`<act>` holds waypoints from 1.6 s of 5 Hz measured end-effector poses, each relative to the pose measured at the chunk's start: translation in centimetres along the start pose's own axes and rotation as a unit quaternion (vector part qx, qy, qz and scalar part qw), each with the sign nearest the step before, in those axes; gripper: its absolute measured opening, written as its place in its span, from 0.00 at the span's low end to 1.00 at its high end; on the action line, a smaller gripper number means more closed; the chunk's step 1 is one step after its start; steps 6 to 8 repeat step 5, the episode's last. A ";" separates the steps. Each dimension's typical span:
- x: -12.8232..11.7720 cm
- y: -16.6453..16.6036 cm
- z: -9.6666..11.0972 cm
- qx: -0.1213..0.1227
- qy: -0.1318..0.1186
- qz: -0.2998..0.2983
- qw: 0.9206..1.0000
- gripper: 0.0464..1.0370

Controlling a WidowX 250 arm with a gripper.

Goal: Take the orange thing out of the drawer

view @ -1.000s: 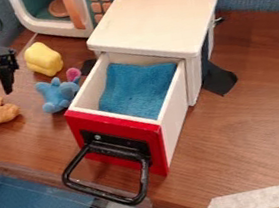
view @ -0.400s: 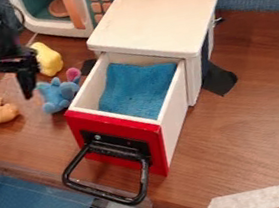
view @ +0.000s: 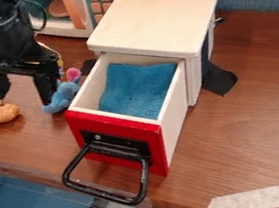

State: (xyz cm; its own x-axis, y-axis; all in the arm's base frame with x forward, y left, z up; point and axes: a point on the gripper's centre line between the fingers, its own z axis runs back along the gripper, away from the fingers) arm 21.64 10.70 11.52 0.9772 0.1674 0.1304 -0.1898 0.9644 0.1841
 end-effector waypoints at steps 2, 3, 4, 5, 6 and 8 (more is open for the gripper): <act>-4.2 -2.5 1.3 -0.018 -0.011 -0.057 0.998 0.96; -6.1 -4.1 0.9 -0.034 -0.007 -0.087 0.996 0.96; -7.5 -5.9 0.7 -0.054 -0.005 -0.119 0.991 0.96; -8.8 -7.3 0.1 -0.075 0.003 -0.146 0.987 0.96; -8.8 -7.3 0.1 -0.075 0.003 -0.146 0.987 0.96; -8.8 -7.3 0.1 -0.075 0.003 -0.146 0.987 0.96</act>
